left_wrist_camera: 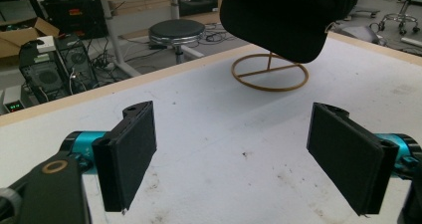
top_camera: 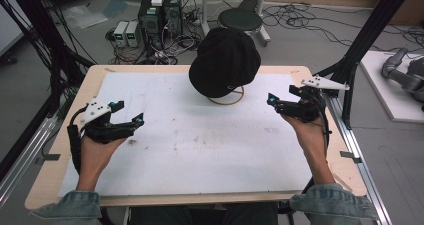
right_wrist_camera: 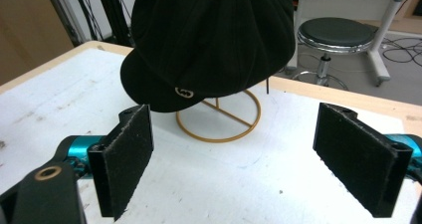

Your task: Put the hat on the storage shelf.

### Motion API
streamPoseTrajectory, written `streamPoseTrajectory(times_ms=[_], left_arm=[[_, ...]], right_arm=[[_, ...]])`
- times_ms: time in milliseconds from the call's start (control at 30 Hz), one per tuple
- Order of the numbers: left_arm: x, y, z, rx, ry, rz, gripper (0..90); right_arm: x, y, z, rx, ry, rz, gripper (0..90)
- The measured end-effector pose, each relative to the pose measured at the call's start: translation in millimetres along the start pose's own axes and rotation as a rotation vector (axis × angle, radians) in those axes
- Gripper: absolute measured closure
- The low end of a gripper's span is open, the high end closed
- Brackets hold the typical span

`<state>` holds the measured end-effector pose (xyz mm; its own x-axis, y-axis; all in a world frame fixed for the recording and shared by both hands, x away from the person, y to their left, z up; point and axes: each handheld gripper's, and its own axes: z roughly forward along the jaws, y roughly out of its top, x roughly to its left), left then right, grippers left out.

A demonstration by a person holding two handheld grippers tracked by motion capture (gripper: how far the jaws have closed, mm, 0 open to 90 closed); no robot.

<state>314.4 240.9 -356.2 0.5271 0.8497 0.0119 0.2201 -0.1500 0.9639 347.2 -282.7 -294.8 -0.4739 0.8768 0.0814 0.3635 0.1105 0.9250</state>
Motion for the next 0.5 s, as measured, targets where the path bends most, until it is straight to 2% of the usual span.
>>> streamPoseTrajectory(times_ms=[333,500], left_arm=[[0.7,-1.0,0.1,-0.001,0.007,-0.001,19.8],[0.7,-1.2,0.1,-0.001,0.008,0.004,19.8]], right_arm=[[-1.8,-35.7,-10.4,-0.055,-0.023,0.022,13.2],[-0.7,-51.8,-8.8,-0.043,-0.023,0.024,12.9]])
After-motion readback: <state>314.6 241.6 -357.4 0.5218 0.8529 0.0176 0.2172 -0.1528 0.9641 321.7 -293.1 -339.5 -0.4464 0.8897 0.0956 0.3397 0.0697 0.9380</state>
